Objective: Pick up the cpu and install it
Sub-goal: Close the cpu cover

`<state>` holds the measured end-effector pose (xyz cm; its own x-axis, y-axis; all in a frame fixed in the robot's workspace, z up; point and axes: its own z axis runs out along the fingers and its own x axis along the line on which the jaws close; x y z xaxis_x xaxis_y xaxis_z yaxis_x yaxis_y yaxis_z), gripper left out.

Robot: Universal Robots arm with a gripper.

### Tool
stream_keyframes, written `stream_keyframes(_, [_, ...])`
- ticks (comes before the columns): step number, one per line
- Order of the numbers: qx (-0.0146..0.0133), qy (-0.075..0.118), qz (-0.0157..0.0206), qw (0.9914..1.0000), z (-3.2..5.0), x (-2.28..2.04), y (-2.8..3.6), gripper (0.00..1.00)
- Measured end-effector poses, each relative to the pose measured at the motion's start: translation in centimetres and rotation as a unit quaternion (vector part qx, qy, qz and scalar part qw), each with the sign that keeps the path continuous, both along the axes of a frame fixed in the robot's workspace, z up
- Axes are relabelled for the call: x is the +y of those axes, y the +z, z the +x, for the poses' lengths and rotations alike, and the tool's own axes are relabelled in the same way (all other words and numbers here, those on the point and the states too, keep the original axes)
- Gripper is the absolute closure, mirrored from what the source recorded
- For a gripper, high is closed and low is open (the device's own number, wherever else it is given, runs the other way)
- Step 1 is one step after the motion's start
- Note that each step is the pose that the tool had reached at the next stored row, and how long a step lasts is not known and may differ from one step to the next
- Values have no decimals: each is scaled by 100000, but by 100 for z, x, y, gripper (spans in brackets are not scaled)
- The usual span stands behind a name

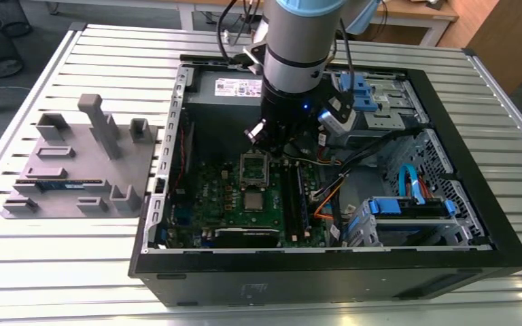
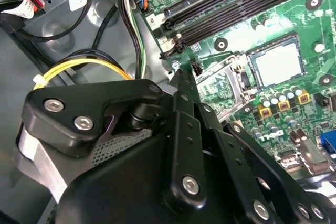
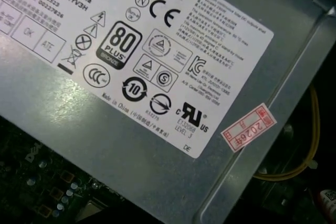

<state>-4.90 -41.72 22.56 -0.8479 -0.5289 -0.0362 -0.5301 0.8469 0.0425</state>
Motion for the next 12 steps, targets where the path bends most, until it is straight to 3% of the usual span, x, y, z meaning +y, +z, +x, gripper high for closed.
stream_keyframes(7, [-4, 254, 2, 100000, 11, 56, -76, 89])
stream_keyframes(12, [-1, 431, 2, 99999, 12, 64, -126, 89])
